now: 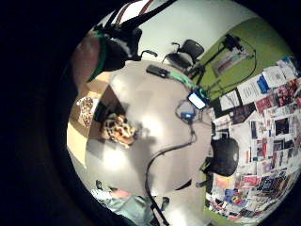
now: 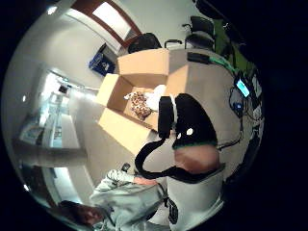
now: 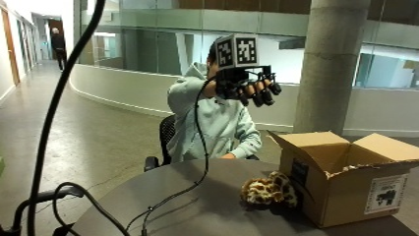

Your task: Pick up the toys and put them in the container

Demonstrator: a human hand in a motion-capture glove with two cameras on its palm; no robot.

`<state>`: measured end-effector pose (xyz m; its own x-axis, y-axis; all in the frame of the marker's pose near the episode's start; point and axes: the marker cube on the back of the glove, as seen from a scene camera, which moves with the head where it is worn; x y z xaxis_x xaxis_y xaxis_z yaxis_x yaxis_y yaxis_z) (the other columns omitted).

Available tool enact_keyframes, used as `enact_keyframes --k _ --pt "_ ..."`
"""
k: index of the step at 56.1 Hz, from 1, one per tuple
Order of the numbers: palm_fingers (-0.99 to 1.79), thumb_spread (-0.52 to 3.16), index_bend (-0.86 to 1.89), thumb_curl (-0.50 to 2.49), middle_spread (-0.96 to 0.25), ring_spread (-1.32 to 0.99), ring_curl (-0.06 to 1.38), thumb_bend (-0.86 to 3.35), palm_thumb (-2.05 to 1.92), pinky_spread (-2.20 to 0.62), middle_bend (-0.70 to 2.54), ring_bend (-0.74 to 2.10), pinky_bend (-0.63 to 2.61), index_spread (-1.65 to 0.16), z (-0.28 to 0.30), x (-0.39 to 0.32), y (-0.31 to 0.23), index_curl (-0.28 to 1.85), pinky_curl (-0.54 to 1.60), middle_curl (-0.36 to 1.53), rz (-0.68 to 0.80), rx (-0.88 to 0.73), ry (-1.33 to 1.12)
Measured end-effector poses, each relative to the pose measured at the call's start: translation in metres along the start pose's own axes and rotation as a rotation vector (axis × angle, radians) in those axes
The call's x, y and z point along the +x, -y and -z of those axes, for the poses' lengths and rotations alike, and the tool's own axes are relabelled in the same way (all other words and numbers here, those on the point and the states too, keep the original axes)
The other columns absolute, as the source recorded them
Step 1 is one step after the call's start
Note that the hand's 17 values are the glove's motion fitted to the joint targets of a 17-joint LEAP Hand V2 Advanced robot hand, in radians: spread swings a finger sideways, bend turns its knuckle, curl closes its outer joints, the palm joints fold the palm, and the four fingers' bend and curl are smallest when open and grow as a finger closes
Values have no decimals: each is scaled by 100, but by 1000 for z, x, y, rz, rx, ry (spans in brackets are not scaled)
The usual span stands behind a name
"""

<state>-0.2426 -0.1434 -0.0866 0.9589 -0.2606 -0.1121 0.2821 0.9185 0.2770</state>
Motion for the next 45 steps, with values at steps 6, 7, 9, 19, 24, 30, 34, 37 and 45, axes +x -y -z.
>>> enact_keyframes --k 6,7,9,19,24,30,34,37,45 --pt "8 153 15 40 -8 -21 34 4 7 -3 35 92 84 -23 -32 35 -6 25 46 63 -21 -96 38" --pt "7 154 15 40 -8 -21 34 4 7 -3 36 91 85 -23 -37 40 -6 25 45 63 -21 -114 44" --pt "7 155 15 39 -8 -21 34 5 7 -3 36 91 86 -23 -48 47 -6 25 45 62 -18 -146 53" --pt "-14 151 10 38 -6 -18 31 5 12 -2 32 78 92 -22 -113 44 -24 24 45 59 27 -261 29" --pt "-21 143 5 37 -5 -15 26 2 11 -1 38 62 90 -21 -144 37 -29 21 44 59 28 -314 23" --pt "-21 137 6 36 -5 -12 23 -1 12 0 40 51 88 -20 -175 28 -32 19 42 58 54 -388 -15" --pt "-18 134 10 36 -4 -11 22 -1 14 0 38 46 84 -21 -192 20 -35 19 40 57 73 -426 -35" --pt "-15 133 11 35 -4 -10 22 -1 15 1 37 43 82 -22 -201 15 -34 19 40 56 80 -438 -43" --pt "-10 131 14 35 -4 -10 21 -1 18 1 32 37 78 -24 -218 3 -36 21 37 54 107 -460 -46"
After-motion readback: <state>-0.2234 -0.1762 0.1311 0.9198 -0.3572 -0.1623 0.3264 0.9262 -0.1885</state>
